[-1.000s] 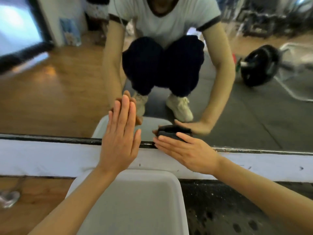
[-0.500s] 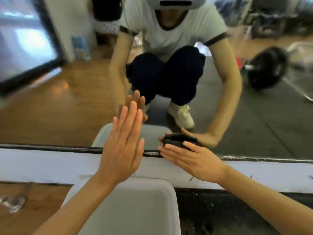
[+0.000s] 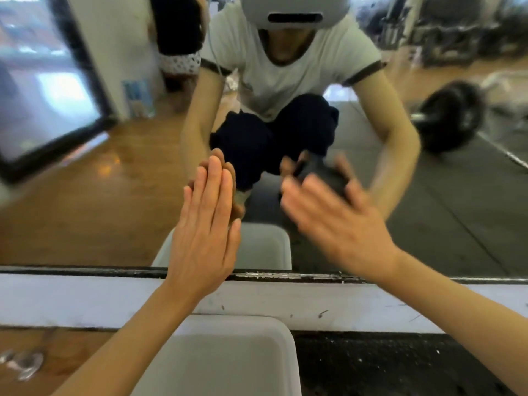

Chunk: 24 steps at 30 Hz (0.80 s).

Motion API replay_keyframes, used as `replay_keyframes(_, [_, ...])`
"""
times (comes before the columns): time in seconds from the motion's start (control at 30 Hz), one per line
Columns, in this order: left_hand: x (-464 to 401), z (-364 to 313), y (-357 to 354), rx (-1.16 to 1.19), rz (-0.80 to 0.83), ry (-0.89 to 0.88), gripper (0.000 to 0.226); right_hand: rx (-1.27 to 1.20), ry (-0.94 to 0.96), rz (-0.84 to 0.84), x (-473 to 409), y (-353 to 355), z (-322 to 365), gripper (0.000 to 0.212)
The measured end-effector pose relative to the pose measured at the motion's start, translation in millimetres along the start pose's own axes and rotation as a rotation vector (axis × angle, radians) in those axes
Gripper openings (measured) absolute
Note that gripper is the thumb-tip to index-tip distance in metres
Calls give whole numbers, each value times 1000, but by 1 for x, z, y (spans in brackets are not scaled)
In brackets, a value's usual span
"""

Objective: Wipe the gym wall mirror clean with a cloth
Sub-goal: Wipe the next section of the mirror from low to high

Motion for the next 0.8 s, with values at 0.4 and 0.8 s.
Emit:
replay_keyframes(0.4, [0, 0, -4, 1, -22, 0, 79, -67, -188, -12, -24, 5, -24, 55])
replay_keyframes(0.8, [-2, -5, -5, 3, -53, 47, 72, 12, 346, 298, 130, 3, 4, 58])
Point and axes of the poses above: each hand's wrist, its own x-axis away from the middle knuckle, its own y-axis out of the back of the hand, z = x × y, the point moved 3 cm from there along -x, towards the middle knuckle, and after that the axes turned 10 degrees about x, right-handed, at the moved point
